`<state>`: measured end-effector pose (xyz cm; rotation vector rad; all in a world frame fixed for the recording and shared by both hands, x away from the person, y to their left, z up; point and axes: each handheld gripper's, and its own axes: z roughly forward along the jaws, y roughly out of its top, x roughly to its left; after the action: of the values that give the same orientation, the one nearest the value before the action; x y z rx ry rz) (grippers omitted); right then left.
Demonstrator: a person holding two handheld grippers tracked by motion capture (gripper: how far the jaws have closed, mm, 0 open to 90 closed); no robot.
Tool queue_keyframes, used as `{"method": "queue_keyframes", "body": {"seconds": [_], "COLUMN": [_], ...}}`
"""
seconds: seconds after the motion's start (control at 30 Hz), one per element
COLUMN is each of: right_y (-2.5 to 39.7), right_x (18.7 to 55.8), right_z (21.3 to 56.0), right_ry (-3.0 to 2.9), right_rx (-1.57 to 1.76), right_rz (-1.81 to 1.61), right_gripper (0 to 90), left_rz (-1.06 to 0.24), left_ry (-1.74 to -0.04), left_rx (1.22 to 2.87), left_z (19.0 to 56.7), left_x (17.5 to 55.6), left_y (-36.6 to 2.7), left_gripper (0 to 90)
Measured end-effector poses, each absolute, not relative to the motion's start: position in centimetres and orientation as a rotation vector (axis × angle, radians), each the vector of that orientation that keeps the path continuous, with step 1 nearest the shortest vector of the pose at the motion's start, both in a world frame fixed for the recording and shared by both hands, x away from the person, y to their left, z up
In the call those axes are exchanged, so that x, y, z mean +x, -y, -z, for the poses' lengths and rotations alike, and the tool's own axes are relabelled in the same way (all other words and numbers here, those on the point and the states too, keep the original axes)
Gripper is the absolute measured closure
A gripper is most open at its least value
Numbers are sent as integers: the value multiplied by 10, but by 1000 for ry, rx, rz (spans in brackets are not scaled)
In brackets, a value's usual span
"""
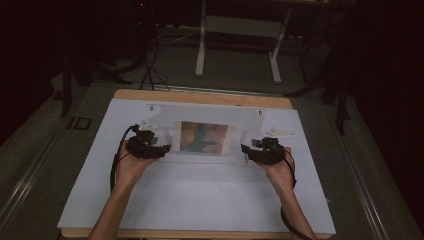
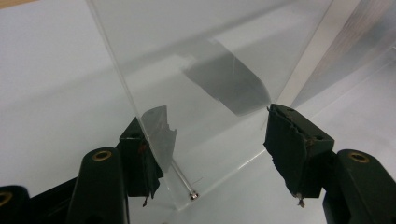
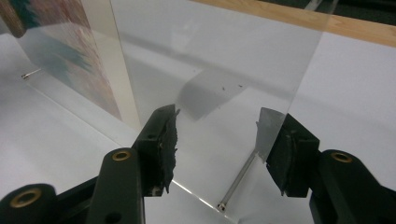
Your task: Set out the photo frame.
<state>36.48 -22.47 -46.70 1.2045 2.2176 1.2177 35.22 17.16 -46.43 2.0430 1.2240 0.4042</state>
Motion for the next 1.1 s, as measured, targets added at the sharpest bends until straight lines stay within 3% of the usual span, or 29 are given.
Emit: {"method": "queue_keyframes", "body": {"seconds": [1.1], "right_y": [231], "right_x": [370], "right_z": [473], "right_ry": [-2235], "right_rx": [1222], "right_rz": [-1301], "right_gripper": [465], "left_rz": [-386], "left_ry": [-1152], "left_rx": [1990], "left_z": [474], "left_x": [352], "left_y": [-180], "left_gripper": [390]}}
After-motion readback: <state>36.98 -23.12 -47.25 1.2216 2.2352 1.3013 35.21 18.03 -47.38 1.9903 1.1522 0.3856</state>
